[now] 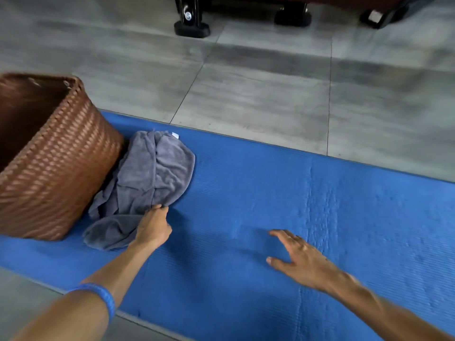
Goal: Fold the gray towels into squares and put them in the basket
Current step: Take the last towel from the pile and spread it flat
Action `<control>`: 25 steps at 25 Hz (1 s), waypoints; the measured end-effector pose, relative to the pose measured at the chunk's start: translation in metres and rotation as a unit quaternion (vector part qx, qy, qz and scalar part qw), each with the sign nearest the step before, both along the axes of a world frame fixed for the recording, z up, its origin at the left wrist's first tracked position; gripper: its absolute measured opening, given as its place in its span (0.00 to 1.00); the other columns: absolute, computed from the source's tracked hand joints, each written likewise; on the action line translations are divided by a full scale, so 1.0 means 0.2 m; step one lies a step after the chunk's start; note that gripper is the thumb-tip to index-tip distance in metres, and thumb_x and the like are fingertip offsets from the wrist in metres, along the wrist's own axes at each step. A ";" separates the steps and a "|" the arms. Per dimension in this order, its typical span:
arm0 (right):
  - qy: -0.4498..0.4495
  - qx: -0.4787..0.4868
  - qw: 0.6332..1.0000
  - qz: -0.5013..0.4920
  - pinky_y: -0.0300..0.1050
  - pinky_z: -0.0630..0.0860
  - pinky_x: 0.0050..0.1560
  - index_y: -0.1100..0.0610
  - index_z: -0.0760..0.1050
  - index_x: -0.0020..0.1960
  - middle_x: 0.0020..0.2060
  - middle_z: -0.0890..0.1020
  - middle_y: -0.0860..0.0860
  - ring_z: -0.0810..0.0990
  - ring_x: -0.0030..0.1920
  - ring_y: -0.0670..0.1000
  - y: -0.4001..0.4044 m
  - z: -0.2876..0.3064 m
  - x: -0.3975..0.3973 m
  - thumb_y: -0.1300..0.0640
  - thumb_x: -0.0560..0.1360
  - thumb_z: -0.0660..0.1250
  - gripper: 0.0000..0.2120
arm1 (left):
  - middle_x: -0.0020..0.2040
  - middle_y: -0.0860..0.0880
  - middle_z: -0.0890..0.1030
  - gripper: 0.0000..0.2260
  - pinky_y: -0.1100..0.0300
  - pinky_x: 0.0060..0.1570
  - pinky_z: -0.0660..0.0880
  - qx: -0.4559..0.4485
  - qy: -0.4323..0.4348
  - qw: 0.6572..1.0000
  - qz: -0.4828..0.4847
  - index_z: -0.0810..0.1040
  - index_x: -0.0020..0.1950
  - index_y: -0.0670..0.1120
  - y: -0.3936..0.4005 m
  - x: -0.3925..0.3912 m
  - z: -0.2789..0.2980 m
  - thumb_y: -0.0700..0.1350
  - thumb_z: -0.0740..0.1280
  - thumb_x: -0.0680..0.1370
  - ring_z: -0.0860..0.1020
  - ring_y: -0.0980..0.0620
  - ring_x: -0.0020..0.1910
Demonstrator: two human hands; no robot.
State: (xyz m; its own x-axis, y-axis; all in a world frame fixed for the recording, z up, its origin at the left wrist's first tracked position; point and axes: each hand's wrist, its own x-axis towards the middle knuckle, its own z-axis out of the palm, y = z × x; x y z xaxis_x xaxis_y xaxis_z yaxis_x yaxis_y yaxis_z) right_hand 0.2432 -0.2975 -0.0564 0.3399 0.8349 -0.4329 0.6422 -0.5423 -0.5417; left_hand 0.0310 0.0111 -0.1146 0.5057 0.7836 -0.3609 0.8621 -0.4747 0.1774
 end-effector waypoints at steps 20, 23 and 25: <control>0.322 0.192 0.768 -0.519 0.35 0.76 0.39 0.54 0.81 0.48 0.41 0.86 0.47 0.83 0.45 0.48 -0.46 -0.01 0.09 0.58 0.80 0.66 0.05 | 0.47 0.52 0.80 0.14 0.61 0.44 0.75 -0.289 -0.151 0.892 -0.313 0.74 0.52 0.49 -1.28 1.10 0.55 0.34 0.61 0.71 0.77 0.56 0.42; 0.415 0.220 0.656 -0.591 0.46 0.80 0.46 0.55 0.80 0.55 0.49 0.87 0.53 0.85 0.50 0.51 -0.55 0.00 0.14 0.55 0.83 0.61 0.10 | 0.47 0.54 0.76 0.14 0.58 0.46 0.74 -0.260 -0.058 0.909 -0.321 0.70 0.54 0.51 -1.33 0.99 0.40 0.39 0.65 0.71 0.76 0.53 0.48; 0.445 0.241 0.616 -0.604 0.51 0.80 0.54 0.53 0.79 0.58 0.51 0.86 0.53 0.85 0.52 0.52 -0.59 0.01 0.17 0.54 0.83 0.59 0.11 | 0.52 0.53 0.73 0.18 0.62 0.48 0.69 -0.232 -0.074 0.926 -0.288 0.69 0.55 0.51 -1.36 0.91 0.31 0.40 0.67 0.68 0.72 0.53 0.52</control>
